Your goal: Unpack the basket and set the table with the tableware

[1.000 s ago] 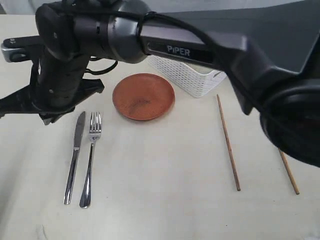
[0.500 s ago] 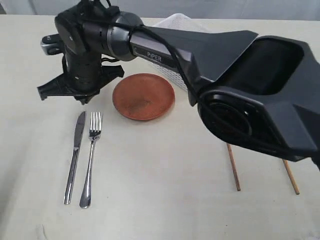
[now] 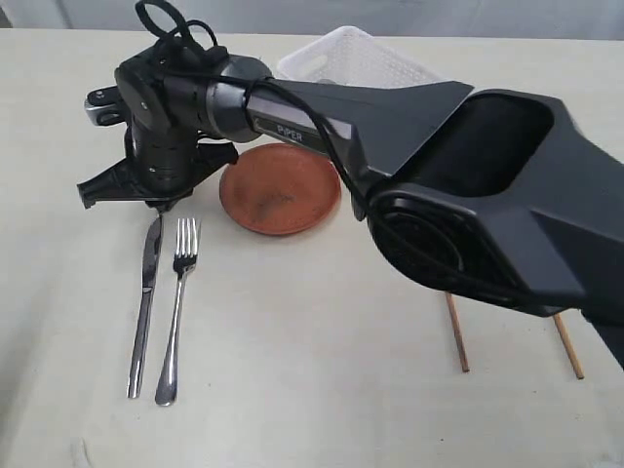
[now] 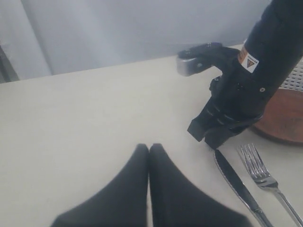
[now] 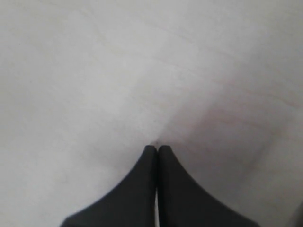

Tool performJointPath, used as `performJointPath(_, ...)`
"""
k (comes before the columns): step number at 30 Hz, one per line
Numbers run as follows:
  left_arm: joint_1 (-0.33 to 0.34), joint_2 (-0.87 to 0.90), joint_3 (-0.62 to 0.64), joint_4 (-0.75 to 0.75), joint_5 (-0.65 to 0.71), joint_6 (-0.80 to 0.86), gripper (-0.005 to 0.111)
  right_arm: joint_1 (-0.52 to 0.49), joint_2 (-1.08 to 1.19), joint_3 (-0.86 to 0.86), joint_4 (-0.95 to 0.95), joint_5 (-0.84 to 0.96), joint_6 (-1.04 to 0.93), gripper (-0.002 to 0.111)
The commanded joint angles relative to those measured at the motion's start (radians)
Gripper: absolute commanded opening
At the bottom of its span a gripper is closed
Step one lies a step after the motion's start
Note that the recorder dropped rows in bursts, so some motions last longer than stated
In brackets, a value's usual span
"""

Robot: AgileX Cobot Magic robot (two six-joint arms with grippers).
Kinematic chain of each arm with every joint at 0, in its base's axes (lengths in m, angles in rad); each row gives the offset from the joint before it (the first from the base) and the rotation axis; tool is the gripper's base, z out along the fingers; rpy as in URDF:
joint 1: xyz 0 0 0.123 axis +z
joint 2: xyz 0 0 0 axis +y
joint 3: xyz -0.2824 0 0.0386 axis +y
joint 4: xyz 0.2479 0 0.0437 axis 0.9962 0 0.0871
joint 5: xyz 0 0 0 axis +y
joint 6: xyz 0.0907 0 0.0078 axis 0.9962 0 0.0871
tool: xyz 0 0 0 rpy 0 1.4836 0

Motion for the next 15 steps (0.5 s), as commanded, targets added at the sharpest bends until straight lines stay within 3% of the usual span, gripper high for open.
performJointPath(1, 0.002, -0.003, 0.002, -0.002, -0.008, 0.000, 0.000, -0.008, 0.000, -0.009, -0.012, -0.016, -0.005, 0.000)
performJointPath(15, 0.002, -0.003, 0.002, -0.002, -0.008, 0.000, 0.000, -0.008, 0.022, -0.012, 0.057, 0.044, -0.077, 0.000)
